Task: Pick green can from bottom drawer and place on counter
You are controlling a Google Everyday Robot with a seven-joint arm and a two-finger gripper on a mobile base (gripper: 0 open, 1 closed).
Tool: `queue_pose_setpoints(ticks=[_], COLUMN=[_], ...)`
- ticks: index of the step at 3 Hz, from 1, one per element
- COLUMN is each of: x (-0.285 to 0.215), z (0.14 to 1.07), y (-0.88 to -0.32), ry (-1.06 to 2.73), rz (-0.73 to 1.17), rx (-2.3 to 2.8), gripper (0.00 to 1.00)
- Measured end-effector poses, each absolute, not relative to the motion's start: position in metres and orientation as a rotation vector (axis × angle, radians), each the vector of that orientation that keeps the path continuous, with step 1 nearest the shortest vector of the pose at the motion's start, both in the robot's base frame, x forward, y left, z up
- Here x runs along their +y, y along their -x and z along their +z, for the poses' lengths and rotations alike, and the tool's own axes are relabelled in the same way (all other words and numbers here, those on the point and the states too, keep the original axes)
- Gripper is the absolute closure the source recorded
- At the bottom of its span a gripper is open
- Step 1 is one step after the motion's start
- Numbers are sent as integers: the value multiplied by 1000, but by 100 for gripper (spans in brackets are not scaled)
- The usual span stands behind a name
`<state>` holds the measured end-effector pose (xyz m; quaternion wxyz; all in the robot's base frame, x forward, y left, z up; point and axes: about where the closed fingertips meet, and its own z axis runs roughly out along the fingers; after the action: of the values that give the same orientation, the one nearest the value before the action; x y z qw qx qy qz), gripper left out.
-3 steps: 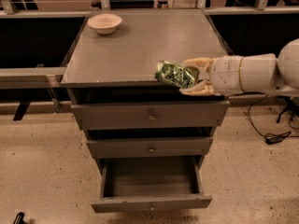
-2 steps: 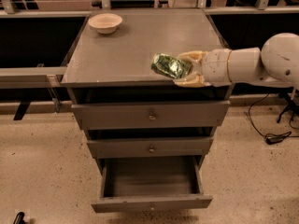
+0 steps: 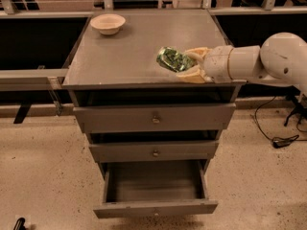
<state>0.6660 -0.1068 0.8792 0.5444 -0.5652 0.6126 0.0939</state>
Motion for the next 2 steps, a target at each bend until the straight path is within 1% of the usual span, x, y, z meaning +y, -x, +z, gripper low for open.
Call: queue_pose_setpoints(ticks=[1,2], x=[-101,-99], z=[857,854], y=[-684,-685], ry=[1317,1299], rz=[242,263], rx=[1558,1582], gripper=[56,25])
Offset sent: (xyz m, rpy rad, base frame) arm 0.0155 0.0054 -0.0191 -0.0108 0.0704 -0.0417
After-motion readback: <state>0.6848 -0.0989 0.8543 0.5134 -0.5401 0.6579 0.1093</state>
